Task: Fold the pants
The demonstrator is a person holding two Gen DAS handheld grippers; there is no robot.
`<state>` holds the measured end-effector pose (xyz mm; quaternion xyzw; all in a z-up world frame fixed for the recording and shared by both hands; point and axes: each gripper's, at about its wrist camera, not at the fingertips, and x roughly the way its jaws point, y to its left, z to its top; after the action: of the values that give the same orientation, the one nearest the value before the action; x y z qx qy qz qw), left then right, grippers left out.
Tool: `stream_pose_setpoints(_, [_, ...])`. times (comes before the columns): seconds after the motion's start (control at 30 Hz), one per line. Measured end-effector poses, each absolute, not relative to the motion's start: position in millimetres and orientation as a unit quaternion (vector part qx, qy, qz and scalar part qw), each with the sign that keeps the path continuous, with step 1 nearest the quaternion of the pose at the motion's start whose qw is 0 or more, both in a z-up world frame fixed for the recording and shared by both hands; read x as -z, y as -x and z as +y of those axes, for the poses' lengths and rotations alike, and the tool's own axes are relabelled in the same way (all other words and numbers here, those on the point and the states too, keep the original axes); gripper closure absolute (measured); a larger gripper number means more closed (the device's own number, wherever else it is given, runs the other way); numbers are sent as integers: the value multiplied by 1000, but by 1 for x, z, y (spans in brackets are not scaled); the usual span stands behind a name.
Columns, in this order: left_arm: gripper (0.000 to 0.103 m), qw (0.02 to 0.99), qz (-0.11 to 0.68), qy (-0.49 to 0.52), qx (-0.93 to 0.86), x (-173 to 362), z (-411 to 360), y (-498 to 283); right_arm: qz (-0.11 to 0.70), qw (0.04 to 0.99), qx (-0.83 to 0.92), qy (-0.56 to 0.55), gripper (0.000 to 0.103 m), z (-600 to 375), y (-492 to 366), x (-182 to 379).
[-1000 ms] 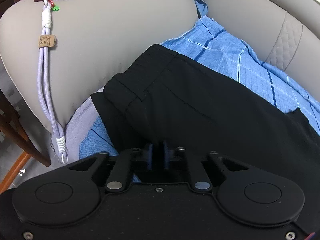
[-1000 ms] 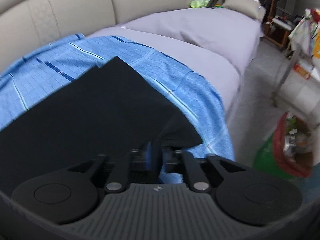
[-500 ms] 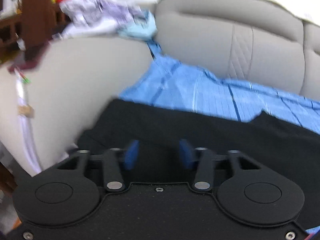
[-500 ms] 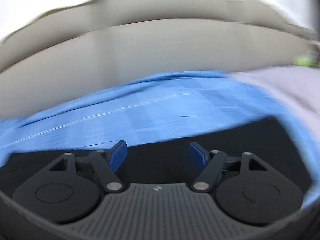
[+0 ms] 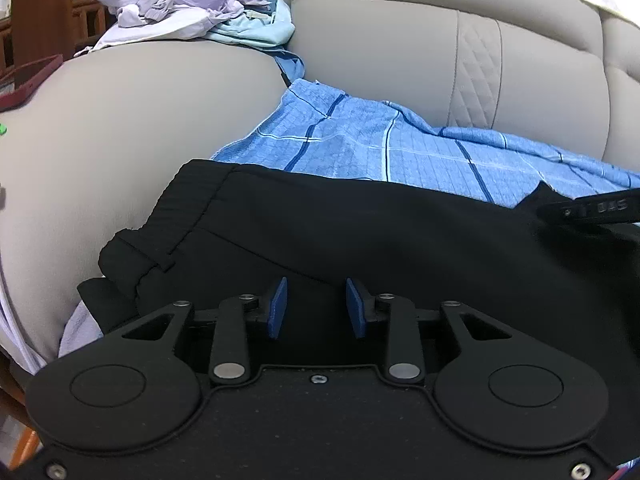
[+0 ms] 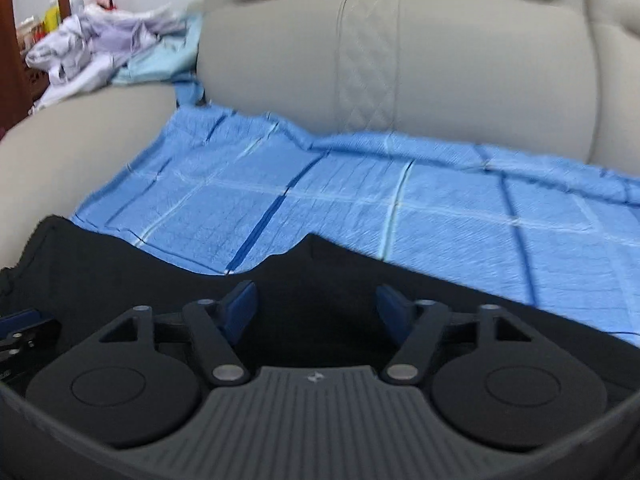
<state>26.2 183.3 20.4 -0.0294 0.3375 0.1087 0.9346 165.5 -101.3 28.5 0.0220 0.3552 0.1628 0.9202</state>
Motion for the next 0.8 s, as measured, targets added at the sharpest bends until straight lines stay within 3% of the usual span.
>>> stream_pose_setpoints(0.03, [71, 935, 335, 31, -108, -21, 185, -26, 349, 923, -161, -13, 57, -99, -167, -27])
stream_pose_setpoints(0.07, [71, 936, 333, 31, -108, -20, 186, -26, 349, 922, -166, -2, 83, -92, -165, -27])
stream_pose_setpoints(0.1, [71, 937, 330, 30, -108, -18, 187, -26, 351, 921, -169, 0, 95, -92, -164, -29])
stream_pose_setpoints(0.43, [65, 937, 327, 46, -112, -20, 201, -37, 351, 922, -161, -22, 98, -83, -207, -25])
stream_pose_setpoints(0.47, [64, 937, 327, 53, -113, -22, 203, -36, 344, 925, -158, -27, 96, -84, -206, -26])
stream_pose_setpoints(0.5, [64, 937, 326, 59, -114, -24, 205, -34, 334, 930, -148, -28, 86, -86, -203, -29])
stream_pose_setpoints(0.53, [64, 937, 324, 64, -113, -26, 206, -32, 321, 938, -132, -24, 66, -87, -198, -32])
stream_pose_setpoints(0.6, [63, 939, 322, 62, -109, -27, 206, -26, 300, 946, -120, -23, 37, -94, -184, -36])
stream_pose_setpoints(0.8, [61, 930, 334, 38, -147, -19, 211, -13, 277, 942, -180, -57, 33, -117, -116, -29])
